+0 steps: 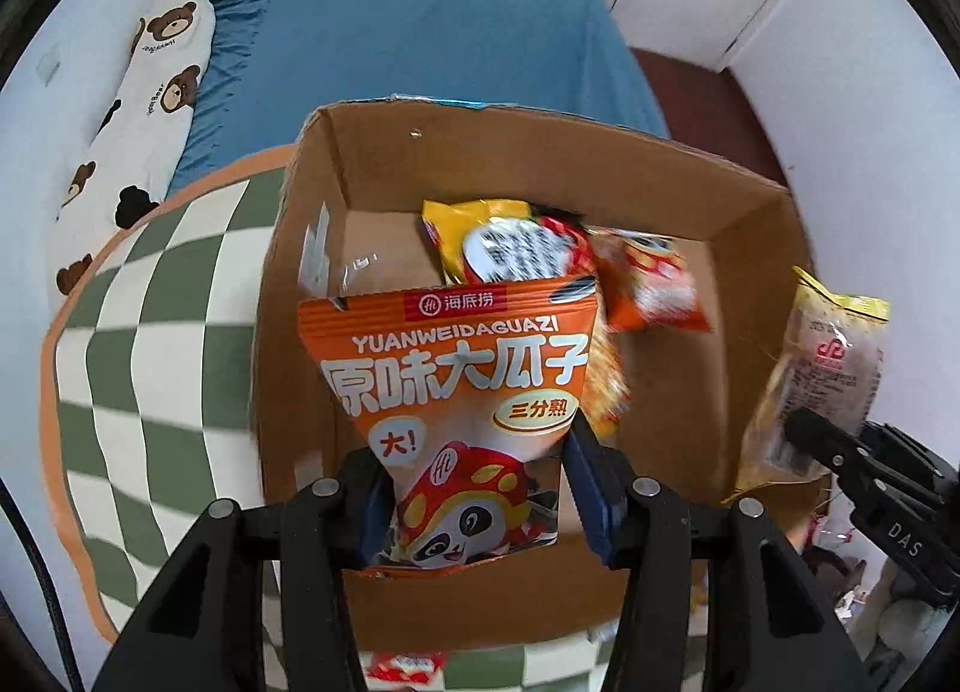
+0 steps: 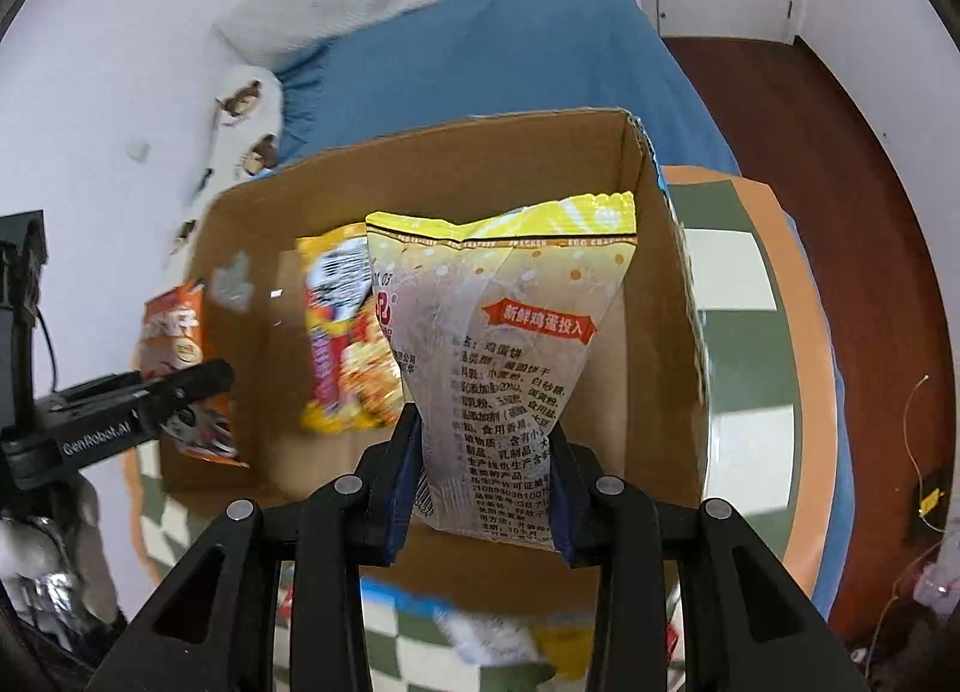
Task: Organize snacks
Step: 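Carry both packets into the box and open both tools to release them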
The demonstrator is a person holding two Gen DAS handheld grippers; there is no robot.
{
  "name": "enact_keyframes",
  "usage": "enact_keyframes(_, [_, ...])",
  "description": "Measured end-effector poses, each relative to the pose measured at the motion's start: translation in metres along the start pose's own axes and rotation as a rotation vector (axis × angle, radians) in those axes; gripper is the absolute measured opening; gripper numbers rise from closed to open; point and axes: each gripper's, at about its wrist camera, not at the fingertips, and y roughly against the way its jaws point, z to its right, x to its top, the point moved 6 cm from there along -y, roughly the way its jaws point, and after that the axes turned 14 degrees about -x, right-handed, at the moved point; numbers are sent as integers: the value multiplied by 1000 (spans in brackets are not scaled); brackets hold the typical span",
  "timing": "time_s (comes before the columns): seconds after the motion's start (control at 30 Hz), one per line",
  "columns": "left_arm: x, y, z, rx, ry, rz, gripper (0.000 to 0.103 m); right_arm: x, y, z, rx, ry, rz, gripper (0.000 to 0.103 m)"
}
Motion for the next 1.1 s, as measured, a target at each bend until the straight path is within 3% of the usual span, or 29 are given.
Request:
enact_keyframes(0.13, [20,-28,-16,11,23,-57,49,11,-44,-6,-21,3,-74,39])
enact_keyframes(0.17, [24,-36,-19,17,19,-82,51,12,-56,-7,-33,-5,-93,46])
enact_keyframes(0.2, [27,-43,-21,25,9,-96,57,14,-66,-6,-58,-3,-111,70])
enact_keyframes(0.23, [30,-47,-22,31,2,-92,63,15,-71,-6,-80,-1,-113,84])
enact_keyframes(0.27, [32,-51,-25,42,4,-89,80,18,-74,-5,-105,-1,-98,94])
enact_keyframes(0.3, [34,-53,-26,36,9,-86,88,18,-78,-3,-106,0,-91,94])
enact_keyframes(0.33, [35,-54,-27,26,15,-80,89,18,-80,-3,-100,-2,-97,94])
enact_keyframes(0.63, [26,-42,-21,3,10,6,89,14,-75,-10,-102,-4,-72,96])
enact_keyframes(1.1, [-30,19,9,16,-21,199,89,-23,-7,-13,-136,-1,103,96])
